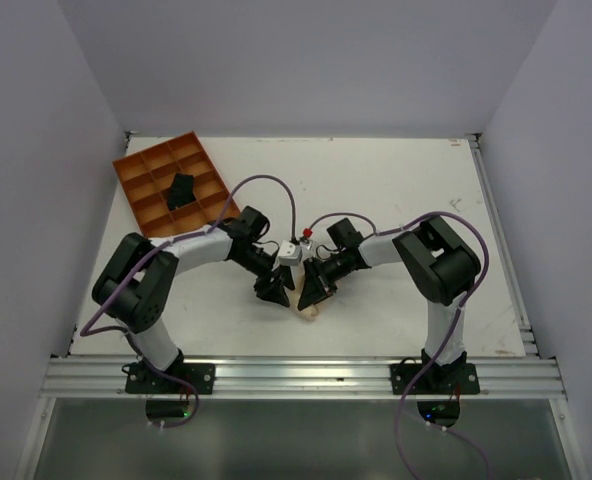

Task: Roll the underwear

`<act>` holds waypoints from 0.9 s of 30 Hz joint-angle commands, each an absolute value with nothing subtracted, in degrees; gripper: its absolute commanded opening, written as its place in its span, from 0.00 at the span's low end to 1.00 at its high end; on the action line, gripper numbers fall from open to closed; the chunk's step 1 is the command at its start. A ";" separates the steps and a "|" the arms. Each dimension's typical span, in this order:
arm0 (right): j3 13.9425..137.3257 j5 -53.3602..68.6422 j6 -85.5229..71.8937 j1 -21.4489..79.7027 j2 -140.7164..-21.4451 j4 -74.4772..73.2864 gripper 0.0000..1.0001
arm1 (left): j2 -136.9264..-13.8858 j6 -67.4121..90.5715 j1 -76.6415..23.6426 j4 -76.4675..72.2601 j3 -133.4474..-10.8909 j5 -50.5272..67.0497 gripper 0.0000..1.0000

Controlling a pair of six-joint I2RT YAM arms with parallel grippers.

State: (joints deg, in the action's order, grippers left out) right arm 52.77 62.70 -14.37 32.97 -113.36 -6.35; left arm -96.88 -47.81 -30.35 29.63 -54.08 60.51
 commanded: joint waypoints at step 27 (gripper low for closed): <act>45.01 41.49 -17.22 32.87 -100.47 -8.53 0.37 | -115.40 -63.46 -37.26 50.89 -72.15 56.95 0.08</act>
State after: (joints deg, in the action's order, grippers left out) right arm 47.77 51.42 -16.40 33.17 -103.88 -8.05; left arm -113.30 -60.66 -36.10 47.29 -71.09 58.96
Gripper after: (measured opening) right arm 0.360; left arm 0.171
